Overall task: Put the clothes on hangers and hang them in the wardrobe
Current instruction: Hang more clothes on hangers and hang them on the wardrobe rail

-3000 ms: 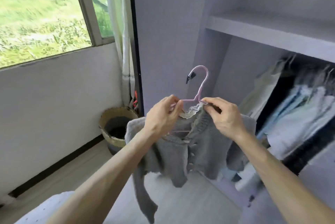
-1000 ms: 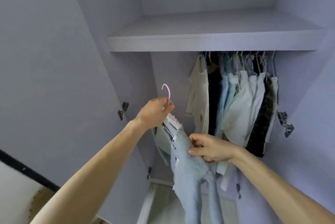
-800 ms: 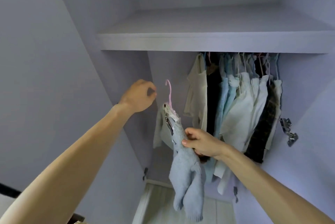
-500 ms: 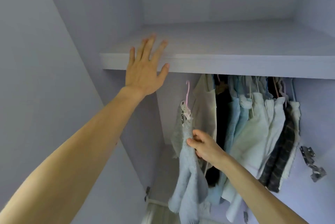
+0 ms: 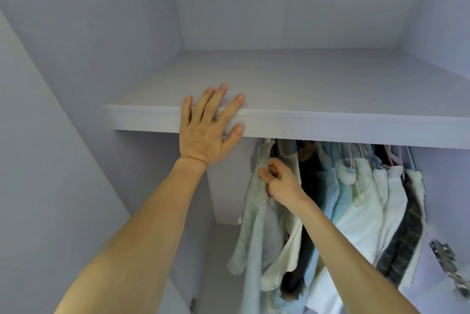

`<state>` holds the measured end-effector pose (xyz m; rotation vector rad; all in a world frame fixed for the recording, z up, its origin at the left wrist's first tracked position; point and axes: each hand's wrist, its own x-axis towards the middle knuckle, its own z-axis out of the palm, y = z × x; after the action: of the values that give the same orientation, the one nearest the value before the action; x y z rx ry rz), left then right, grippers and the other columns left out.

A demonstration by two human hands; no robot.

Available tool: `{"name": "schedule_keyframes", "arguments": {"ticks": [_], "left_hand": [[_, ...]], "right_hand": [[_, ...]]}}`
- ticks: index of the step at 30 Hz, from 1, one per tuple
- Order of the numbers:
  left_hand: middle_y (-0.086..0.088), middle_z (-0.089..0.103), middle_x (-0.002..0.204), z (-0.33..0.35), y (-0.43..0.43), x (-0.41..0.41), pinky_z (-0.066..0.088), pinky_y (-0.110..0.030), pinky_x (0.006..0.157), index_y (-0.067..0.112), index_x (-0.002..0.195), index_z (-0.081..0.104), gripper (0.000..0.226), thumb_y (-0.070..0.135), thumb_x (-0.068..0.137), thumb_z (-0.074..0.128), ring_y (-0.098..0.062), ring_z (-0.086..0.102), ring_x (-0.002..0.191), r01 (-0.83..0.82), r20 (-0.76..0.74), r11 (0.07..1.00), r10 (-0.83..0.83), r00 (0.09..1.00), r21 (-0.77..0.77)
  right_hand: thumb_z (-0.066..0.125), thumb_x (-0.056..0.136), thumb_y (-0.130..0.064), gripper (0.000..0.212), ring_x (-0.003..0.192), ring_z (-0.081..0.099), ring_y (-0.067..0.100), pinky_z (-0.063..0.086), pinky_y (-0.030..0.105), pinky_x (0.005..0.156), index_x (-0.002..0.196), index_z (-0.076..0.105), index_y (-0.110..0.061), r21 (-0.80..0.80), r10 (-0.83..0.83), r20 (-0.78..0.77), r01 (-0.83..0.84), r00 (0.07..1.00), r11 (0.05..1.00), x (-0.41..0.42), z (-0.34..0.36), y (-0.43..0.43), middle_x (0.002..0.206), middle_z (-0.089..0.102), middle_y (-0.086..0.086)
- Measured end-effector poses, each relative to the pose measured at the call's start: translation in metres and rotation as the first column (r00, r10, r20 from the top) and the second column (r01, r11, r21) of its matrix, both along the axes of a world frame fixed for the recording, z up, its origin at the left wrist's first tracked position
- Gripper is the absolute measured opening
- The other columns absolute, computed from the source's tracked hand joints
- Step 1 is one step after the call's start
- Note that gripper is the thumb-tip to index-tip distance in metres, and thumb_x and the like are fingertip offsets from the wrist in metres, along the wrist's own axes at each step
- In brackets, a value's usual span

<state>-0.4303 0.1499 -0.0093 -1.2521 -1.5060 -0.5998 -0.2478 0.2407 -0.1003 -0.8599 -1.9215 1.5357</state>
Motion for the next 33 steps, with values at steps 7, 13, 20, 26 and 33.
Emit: {"name": "schedule_keyframes", "arguments": {"ticks": [7,13,20,26,33], "left_hand": [[0.000,0.043,0.144,0.000,-0.001,-0.006,0.020,-0.046,0.117,0.032,0.147,0.042,0.055,0.053,0.096,0.042,-0.023,0.044,0.131,0.017,-0.054,1.000,-0.016,0.998,0.014],[0.001,0.043,0.141,0.000,0.000,-0.006,0.022,-0.045,0.116,0.033,0.146,0.041,0.055,0.054,0.096,0.039,-0.021,0.044,0.129,0.011,-0.058,1.000,-0.010,0.998,0.023],[0.001,0.046,0.136,-0.001,-0.002,-0.006,0.020,-0.043,0.117,0.030,0.144,0.043,0.054,0.053,0.096,0.041,-0.023,0.046,0.128,-0.001,-0.027,1.000,0.002,1.000,0.003],[-0.001,0.045,0.134,0.000,-0.006,-0.002,0.018,-0.044,0.118,0.028,0.142,0.044,0.053,0.054,0.097,0.038,-0.025,0.045,0.128,-0.006,0.010,0.999,0.007,1.000,-0.047],[-0.007,0.041,0.145,-0.003,-0.010,0.009,0.014,-0.052,0.120,0.025,0.145,0.041,0.056,0.054,0.097,0.038,-0.030,0.036,0.137,-0.073,0.131,0.995,0.082,0.988,-0.072]], "right_hand": [[0.055,0.098,-0.023,0.023,0.060,0.042,0.020,0.037,0.036,0.063,0.083,0.045,-0.009,0.054,-0.108,0.117,0.103,0.987,0.993,-0.047,-0.016,0.048,0.071,0.047,0.006],[0.052,0.097,-0.029,0.019,0.068,0.050,0.023,0.048,0.047,0.068,0.083,0.046,-0.017,0.036,-0.176,0.236,0.172,0.956,0.984,-0.047,-0.055,0.053,0.074,0.052,0.004],[0.042,0.102,-0.026,0.025,0.094,0.062,0.034,0.043,0.032,0.074,0.122,0.050,-0.013,0.189,-0.337,0.353,0.286,0.873,0.939,-0.026,-0.041,0.043,0.101,0.063,0.010],[0.047,0.097,-0.021,0.015,0.088,0.066,0.034,0.054,0.040,0.077,0.110,0.052,-0.018,0.102,-0.360,0.273,0.345,0.892,0.933,-0.017,-0.036,0.026,0.098,0.069,0.008],[0.055,0.098,-0.021,0.014,0.094,0.068,0.016,0.053,0.033,0.085,0.109,0.051,-0.027,0.050,-0.178,0.211,0.171,0.961,0.984,0.031,-0.048,0.000,0.103,0.066,-0.012]]}}
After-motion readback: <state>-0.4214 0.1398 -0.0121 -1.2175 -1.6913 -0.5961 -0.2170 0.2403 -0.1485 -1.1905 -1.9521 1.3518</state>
